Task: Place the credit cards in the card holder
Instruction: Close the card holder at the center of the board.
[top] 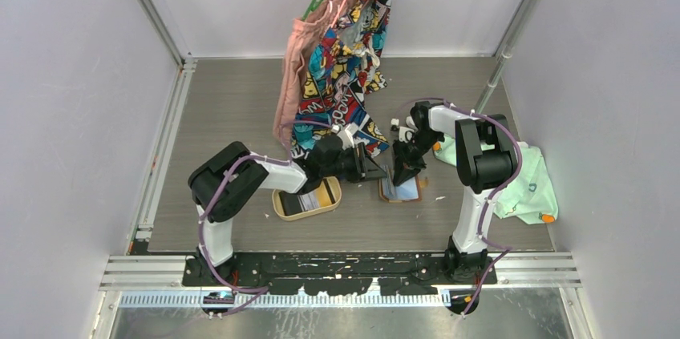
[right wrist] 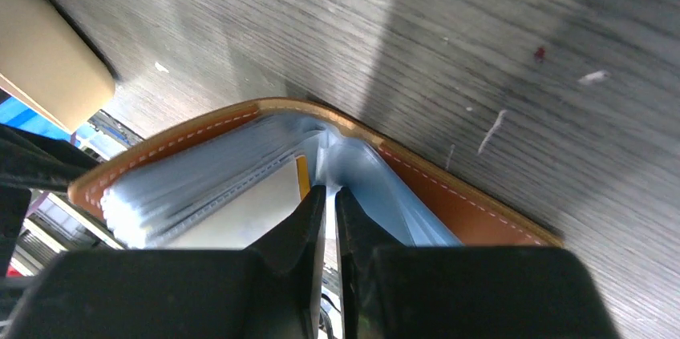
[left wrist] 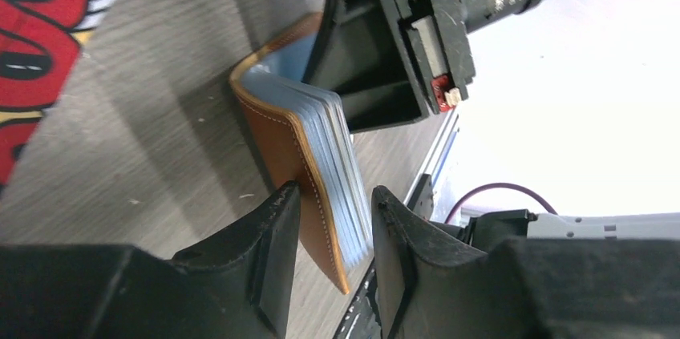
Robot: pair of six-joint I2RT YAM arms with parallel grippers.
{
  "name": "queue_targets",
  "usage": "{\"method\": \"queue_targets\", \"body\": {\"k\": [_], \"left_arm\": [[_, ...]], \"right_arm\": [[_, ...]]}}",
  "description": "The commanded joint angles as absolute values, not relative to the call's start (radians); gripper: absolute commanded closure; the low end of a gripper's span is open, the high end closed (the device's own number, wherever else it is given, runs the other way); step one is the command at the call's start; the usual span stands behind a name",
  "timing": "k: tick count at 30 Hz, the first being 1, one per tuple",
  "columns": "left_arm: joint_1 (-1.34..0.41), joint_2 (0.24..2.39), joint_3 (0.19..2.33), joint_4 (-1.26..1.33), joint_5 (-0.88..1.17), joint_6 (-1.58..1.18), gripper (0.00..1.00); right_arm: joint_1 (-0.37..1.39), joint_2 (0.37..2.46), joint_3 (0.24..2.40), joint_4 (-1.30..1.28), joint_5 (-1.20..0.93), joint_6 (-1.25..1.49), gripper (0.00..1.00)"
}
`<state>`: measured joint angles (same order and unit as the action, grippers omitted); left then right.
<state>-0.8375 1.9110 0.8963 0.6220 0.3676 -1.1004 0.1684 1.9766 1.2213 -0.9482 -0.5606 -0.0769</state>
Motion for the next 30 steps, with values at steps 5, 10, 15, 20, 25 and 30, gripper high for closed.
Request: {"method": "queue_targets", "body": {"k": [5,10,15,20,25,30], "left_arm": [[-0.878,1.931,0.958,0.712,0.396,-1.117,0.61],[-0.893,1.923,0.998,0.638,0.385,-1.083,0.58],[-0.901,1.927,1.029,0.592,0.382,-1.062,0.54],[-0.906,1.958,1.061,0.583,0.388,-1.059,0.52],[-0.914,1.996,1.108,0.558,0.389,-1.043,0.52],[-0.917,2.046,1.158,0.54,0.393,-1.039,0.55]], "right_arm": [[0.169,1.925,1.252,-0.914,-0.56,-0.097,0.84],[0.164,1.878,1.253,-0.912,-0.495,-0.11,0.84],[0.164,1.817,1.244,-0.896,-0.394,-0.128,0.84],[0.164,1.768,1.237,-0.883,-0.316,-0.148,0.83],[0.151,1.697,1.233,-0.879,-0.258,-0.172,0.81],[0.061,1.603,1.226,-0.883,-0.288,-0.196,0.8]]}}
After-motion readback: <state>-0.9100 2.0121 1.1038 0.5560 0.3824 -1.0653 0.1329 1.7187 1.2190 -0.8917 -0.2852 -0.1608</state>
